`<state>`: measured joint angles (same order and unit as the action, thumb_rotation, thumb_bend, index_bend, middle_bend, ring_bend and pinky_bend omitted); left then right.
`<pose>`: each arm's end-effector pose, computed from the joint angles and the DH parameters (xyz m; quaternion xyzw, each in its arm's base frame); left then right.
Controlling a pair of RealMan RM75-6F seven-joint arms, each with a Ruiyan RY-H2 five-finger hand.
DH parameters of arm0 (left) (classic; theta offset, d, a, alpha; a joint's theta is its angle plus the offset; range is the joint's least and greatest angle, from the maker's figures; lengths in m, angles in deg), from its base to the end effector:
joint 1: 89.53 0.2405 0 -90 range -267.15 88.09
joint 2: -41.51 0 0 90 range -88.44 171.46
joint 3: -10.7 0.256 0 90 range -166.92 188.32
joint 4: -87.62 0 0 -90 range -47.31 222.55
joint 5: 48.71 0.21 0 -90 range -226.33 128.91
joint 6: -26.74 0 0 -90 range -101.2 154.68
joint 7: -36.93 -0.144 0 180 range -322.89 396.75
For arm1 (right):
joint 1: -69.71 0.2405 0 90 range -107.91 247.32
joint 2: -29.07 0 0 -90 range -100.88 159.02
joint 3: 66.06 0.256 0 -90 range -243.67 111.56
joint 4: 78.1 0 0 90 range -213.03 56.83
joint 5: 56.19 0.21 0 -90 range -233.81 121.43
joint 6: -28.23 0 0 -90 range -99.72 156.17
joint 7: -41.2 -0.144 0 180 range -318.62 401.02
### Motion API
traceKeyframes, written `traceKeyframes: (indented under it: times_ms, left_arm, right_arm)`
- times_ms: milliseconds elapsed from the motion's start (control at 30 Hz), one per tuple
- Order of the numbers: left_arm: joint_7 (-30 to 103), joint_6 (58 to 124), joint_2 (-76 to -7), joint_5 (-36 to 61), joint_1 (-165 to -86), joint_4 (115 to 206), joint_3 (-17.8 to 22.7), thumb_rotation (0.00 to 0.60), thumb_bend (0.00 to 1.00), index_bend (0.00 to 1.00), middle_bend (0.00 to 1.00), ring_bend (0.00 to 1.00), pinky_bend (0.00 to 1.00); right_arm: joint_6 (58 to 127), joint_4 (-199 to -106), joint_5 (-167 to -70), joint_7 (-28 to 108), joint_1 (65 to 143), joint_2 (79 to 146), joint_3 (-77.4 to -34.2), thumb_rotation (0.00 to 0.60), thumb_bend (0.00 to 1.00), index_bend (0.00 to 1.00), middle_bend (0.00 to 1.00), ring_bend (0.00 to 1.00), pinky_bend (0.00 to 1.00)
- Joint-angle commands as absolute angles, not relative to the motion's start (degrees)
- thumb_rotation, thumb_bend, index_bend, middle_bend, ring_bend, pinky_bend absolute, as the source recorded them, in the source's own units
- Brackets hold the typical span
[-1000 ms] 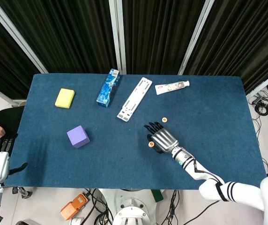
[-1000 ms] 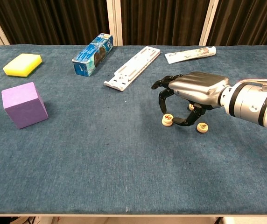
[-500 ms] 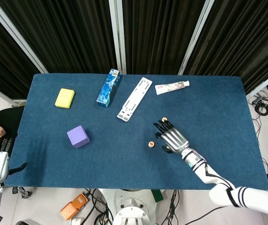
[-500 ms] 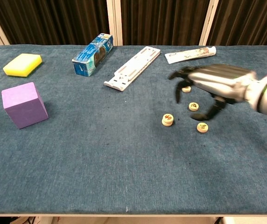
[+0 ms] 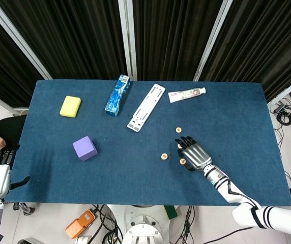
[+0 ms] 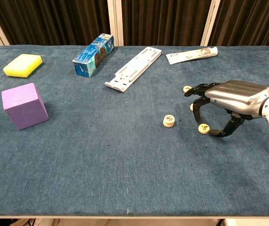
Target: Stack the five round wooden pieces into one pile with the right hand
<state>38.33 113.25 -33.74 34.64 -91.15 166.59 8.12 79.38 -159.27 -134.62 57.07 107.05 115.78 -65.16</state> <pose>-0.3516 0.1621 0.1223 -0.5632 -0.4043 -0.3651 0.6213 -0.2013 -0.2975 -0.0320 0.8248 -0.3225 0.2893 0.3634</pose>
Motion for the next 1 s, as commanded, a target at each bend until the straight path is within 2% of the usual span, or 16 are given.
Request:
traceKeyframes:
  times_ms: [33, 300, 633, 1000]
  left_arm:
    - [38.3, 113.2, -33.8, 34.6, -91.1, 166.6, 8.1, 0.600, 0.03, 0.09, 0.11, 0.07, 0.02]
    - [38.4, 113.3, -33.7, 34.5, -91.0, 166.5, 8.1, 0.600, 0.03, 0.09, 0.11, 0.07, 0.02]
    - [37.8, 113.3, -33.5, 34.7, -91.2, 167.0, 8.0, 0.600, 0.03, 0.09, 0.11, 0.07, 0.02]
    - [37.9, 113.2, -33.7, 34.2, -90.9, 166.6, 8.0, 0.600, 0.03, 0.09, 0.11, 0.07, 0.02]
  right_arm:
    - [79.1, -158.9, -134.6, 57.3, 107.2, 116.0, -65.3, 0.600, 0.43, 0.51, 0.13, 0.02, 0.14]
    - [79.6, -159.1, -135.2, 55.3, 107.4, 116.1, -64.4, 0.600, 0.46, 0.58, 0.15, 0.05, 0.14]
    - [76.2, -161.1, -133.7, 56.8, 112.5, 116.8, -59.7, 0.600, 0.46, 0.56, 0.15, 0.05, 0.14]
    - [73.7, -159.8, -130.1, 59.7, 115.0, 119.1, -59.1, 0.600, 0.46, 0.55, 0.15, 0.05, 0.14]
